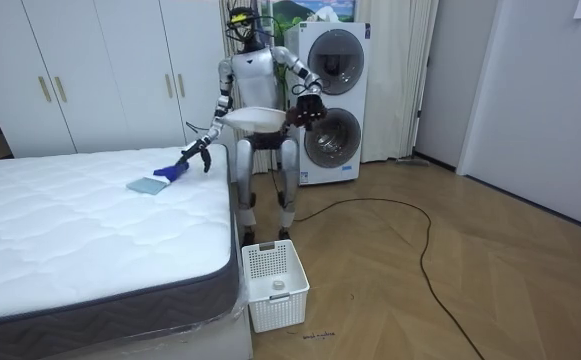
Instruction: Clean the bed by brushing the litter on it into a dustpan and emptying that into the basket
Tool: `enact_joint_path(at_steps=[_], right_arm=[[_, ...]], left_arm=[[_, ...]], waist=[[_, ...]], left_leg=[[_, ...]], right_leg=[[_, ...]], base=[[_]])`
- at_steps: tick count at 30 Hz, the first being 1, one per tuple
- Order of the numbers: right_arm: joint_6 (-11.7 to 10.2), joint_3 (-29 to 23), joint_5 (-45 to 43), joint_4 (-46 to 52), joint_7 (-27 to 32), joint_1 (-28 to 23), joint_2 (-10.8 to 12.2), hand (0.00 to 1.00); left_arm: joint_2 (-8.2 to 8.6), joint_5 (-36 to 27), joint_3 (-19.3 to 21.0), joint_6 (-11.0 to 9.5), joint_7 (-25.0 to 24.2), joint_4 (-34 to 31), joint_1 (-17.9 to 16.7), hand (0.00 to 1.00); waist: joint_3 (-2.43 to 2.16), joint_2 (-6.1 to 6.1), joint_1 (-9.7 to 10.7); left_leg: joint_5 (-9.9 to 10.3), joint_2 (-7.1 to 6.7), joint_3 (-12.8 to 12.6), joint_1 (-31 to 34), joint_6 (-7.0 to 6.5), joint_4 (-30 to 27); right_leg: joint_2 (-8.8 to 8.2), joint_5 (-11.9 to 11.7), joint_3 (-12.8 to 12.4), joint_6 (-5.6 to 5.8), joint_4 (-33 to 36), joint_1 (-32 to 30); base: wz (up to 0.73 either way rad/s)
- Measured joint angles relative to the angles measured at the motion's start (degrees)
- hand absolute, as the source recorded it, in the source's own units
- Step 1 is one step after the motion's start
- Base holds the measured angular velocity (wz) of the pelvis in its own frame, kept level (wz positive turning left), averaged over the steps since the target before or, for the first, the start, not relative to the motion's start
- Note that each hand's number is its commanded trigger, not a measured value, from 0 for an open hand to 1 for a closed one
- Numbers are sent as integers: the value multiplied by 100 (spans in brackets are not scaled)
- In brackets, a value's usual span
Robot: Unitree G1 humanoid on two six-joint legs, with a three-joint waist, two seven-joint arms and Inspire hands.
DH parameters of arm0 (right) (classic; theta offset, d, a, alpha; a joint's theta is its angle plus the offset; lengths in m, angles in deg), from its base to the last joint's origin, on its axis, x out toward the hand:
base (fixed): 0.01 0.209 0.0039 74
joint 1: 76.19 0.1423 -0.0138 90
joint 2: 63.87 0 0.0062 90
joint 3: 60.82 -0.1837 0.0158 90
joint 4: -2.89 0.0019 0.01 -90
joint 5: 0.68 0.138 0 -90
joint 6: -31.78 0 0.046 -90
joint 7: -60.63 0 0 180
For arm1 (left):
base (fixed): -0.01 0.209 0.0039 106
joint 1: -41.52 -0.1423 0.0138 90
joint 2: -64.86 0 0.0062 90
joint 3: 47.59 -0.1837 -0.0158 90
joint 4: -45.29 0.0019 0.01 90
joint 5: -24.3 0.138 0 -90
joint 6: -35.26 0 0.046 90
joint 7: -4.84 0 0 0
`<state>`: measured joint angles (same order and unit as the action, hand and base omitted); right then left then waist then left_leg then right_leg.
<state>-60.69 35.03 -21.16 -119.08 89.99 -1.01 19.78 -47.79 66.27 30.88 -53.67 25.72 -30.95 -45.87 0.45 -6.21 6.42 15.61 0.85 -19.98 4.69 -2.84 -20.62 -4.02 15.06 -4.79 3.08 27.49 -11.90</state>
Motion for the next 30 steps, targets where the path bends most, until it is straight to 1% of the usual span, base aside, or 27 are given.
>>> enact_joint_path(at_steps=[1,2,3,4,5,6,7,8,9,10,11,12,13,14,16,19,20,21,22,23,24,25,26,27,28,29,30], right_arm=[[7,-2,32,80,-2,-49,-2,0],[6,-1,22,131,-9,-108,35,0],[7,5,22,133,-13,-116,59,0],[6,-4,16,132,-26,-124,122,0],[6,-17,-5,133,-52,-148,196,0],[6,-14,-5,132,-85,-151,227,0],[4,13,-4,129,-163,-143,259,0],[-3,53,-5,124,-210,-156,275,0],[-3,82,-4,103,-214,-166,283,0],[-1,129,29,71,-257,-181,324,0],[-1,151,72,70,-296,-201,409,0],[-2,177,108,61,-309,-201,453,0],[-21,188,124,45,-383,-202,537,0],[-81,186,154,-4,-448,-206,575,0],[-151,186,186,-191,-461,-216,638,0],[-175,193,313,-217,-464,-234,714,0],[-183,192,369,-216,-462,-224,745,0],[-191,192,401,-216,-462,-220,761,0],[-224,192,444,-216,-464,-205,788,0],[-298,190,453,-213,-465,-188,784,0],[-319,196,454,-215,-465,-156,779,0],[-347,209,455,-225,-466,-125,761,0],[-360,211,454,-245,-466,-121,730,0],[-360,208,455,-257,-466,-126,721,0],[-360,204,455,-276,-466,-147,703,0],[-360,219,459,-276,-469,-151,694,0],[-361,238,471,-282,-481,-152,696,0]], left_arm=[[140,-122,0,-19,0,-141,-130,100],[249,-219,8,-18,8,-237,-228,100],[294,-285,9,-18,12,-260,-263,100],[387,-314,13,-13,11,-272,-321,100],[506,-314,36,-14,10,-279,-365,100],[596,-320,81,-14,10,-291,-400,100],[826,-407,199,-13,10,-334,-512,100],[1049,-499,278,-14,11,-385,-652,100],[1134,-554,277,-17,11,-385,-697,100],[1265,-659,277,-45,9,-385,-800,100],[1360,-784,275,-61,5,-385,-889,100],[1393,-849,264,-59,-2,-382,-924,100],[1469,-896,238,-61,-17,-353,-975,100],[1619,-896,230,-61,-31,-278,-994,100],[1816,-941,197,-58,-51,-193,-1035,100],[1899,-1153,181,-38,-117,-195,-1124,100],[1912,-1250,181,-38,-128,-198,-1129,100],[1921,-1269,185,-39,-128,-198,-1141,100],[1949,-1275,210,-39,-130,-198,-1198,100],[2003,-1318,238,-40,-129,-198,-1283,100],[2020,-1337,235,-46,-131,-198,-1319,100],[2076,-1412,212,-76,-153,-195,-1405,100],[2175,-1446,202,-142,-160,-197,-1475,100],[2225,-1460,196,-182,-159,-198,-1495,100],[2301,-1515,168,-255,-157,-205,-1523,100],[2348,-1589,168,-345,-133,-210,-1555,100],[2352,-1661,168,-383,-124,-210,-1560,100]], waist=[[13,49,-109],[1,90,-186],[-4,100,-222],[-7,100,-232],[-3,132,-276],[2,156,-327],[-1,198,-401],[4,214,-402],[15,235,-389],[32,295,-367],[13,368,-360],[3,402,-347],[-20,456,-274],[-13,485,-150],[-11,506,-90],[3,496,-52],[1,501,-47],[-1,508,-53],[0,512,-86],[-21,470,-155],[-19,457,-190],[-17,454,-221],[6,515,-216],[8,517,-227],[6,515,-273],[-2,492,-386],[4,488,-400]], left_leg=[[45,87,-169,-70,18,-5],[60,151,-170,-108,27,21],[62,181,-173,-127,28,47],[86,261,-302,-170,51,114],[112,335,-593,-268,73,160],[132,359,-753,-327,88,180],[160,392,-1108,-443,116,244],[180,415,-1368,-566,143,308],[192,423,-1473,-638,164,335],[207,429,-1582,-741,191,372],[225,436,-1576,-789,220,391],[236,452,-1574,-801,236,396],[239,486,-1563,-808,248,410],[239,524,-1580,-847,261,415],[264,561,-1615,-944,308,425],[315,605,-1607,-1035,391,367],[335,611,-1553,-1043,416,292],[338,585,-1443,-1040,418,225],[335,566,-919,-1003,415,0],[333,510,-277,-913,412,-294],[317,463,56,-834,389,-500],[313,320,774,-661,340,-775],[323,127,1175,-482,331,-697],[323,88,1312,-373,331,-627],[291,25,1626,-156,337,-444],[195,40,1915,-9,408,-139],[-12,71,2058,46,473,1]], right_leg=[[-4,-142,345,-62,-67,-45],[0,-275,613,-126,-142,-101],[2,-356,731,-166,-193,-120],[-2,-493,1085,-239,-305,-119],[-46,-579,1460,-327,-335,-136],[-77,-606,1638,-370,-336,-158],[-104,-661,1836,-457,-267,-212],[-98,-698,1960,-509,-283,-212],[-91,-708,1992,-526,-282,-205],[-79,-726,1980,-561,-287,-207],[-20,-752,1982,-613,-344,-225],[21,-769,1974,-640,-400,-214],[103,-818,1910,-671,-501,-182],[152,-828,1903,-674,-542,-119],[245,-834,1818,-677,-602,-51],[424,-801,1668,-726,-581,-76],[458,-776,1518,-747,-576,-129],[508,-769,1406,-759,-584,-134],[623,-753,1157,-781,-586,-118],[738,-739,847,-816,-576,-77],[783,-742,682,-840,-568,-54],[823,-735,343,-845,-551,-10],[843,-723,20,-805,-543,28],[859,-731,-152,-793,-545,55],[895,-750,-471,-754,-537,78],[948,-744,-646,-693,-498,68],[993,-718,-731,-654,-443,50]], base=[[-123],[-124],[-114],[-114],[-116],[-140],[-139],[-130],[-99],[-89],[-86],[-69],[-36],[-21],[-24],[-45],[-50],[-72],[-102],[-113],[-124],[-112],[-106],[-111],[-133],[-140],[-135]])
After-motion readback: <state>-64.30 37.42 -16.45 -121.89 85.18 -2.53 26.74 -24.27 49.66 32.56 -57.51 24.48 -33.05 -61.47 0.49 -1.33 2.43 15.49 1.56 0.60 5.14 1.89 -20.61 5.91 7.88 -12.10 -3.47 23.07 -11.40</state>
